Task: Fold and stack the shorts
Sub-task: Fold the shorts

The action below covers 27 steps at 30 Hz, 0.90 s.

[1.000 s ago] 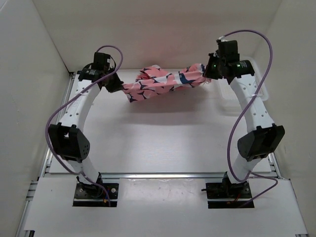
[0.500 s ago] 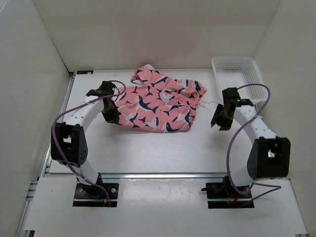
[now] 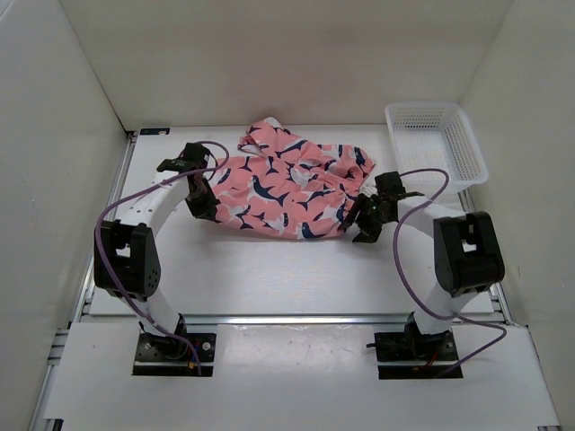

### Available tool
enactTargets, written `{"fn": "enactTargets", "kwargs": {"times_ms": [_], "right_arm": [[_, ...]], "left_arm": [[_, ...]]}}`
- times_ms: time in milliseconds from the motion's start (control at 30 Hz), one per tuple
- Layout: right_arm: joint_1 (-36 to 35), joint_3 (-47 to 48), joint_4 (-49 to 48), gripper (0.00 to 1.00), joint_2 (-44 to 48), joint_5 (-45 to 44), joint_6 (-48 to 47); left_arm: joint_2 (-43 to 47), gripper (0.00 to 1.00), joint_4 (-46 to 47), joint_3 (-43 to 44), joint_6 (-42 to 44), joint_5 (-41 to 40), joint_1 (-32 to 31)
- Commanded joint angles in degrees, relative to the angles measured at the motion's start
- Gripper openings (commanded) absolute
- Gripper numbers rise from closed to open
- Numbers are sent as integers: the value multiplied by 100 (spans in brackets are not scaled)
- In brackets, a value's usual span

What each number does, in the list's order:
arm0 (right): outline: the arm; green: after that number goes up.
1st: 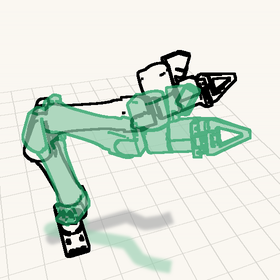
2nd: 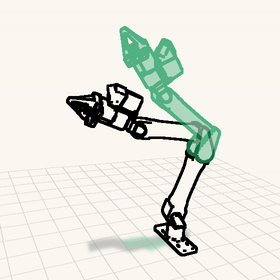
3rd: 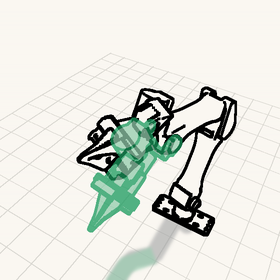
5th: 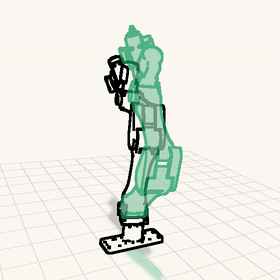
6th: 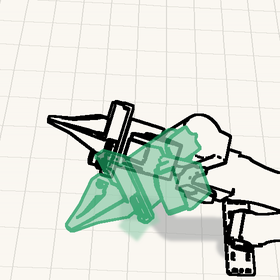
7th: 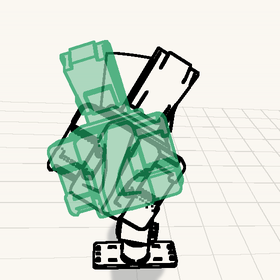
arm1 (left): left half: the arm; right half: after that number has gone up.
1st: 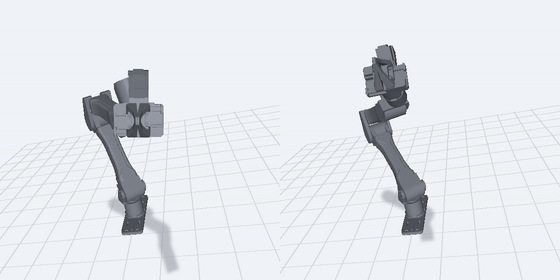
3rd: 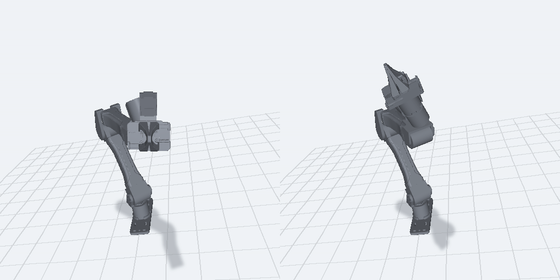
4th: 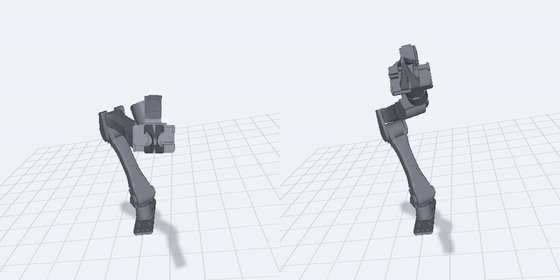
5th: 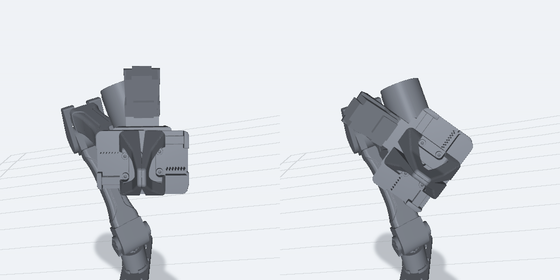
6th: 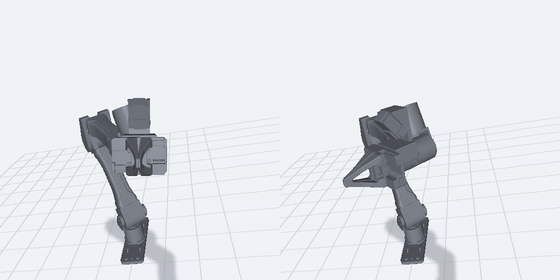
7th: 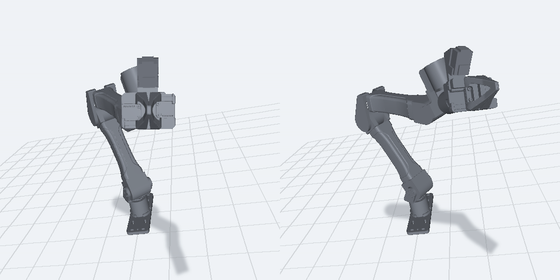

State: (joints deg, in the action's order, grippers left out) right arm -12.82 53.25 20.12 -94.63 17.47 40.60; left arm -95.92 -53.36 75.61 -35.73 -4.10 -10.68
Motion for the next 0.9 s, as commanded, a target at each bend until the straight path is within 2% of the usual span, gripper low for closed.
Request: {"fn": "enactTargets", "kwargs": {"times_ms": [0, 100, 133, 167, 200, 433, 533, 700, 767, 833, 867], "right_arm": [[16, 422, -526, 66, -467, 239, 352], [-36, 791, -474, 37, -775, -94, 352], [-36, 922, -204, 24, -776, -313, 300], [-36, 1150, -71, 3, -776, -759, 247], [-36, 1248, 78, 0, -672, -963, 195], [-79, 2145, 1792, 0, 322, -2291, -702], [-370, 1760, 2512, 0, 629, -2819, -843], [-424, 84, 2655, 18, 1209, -3092, -369], [-423, -113, 2655, 23, 1569, -3022, -211], [-423, -218, 2655, 38, 1902, -2821, -158], [-423, -219, 2603, 41, 2000, -2741, -71]], "left_arm": [[56, 10, 63, 155, 66, -126, -13], [56, 10, 63, 155, 66, -126, -13], [56, 10, 63, 216, 66, -126, -13], [56, 10, 11, 217, 66, -126, -13], [56, 10, 10, 287, 66, -126, -13], [328, 10, -130, 279, 171, 31, 39], [547, 10, -130, -46, 118, 32, -31], [837, 10, 36, -862, -74, 189, -329], [838, 10, 106, -1030, -145, 190, -435], [838, 10, 107, -1084, -145, 129, -558], [838, 10, 107, -1084, -145, 129, -558]]}}
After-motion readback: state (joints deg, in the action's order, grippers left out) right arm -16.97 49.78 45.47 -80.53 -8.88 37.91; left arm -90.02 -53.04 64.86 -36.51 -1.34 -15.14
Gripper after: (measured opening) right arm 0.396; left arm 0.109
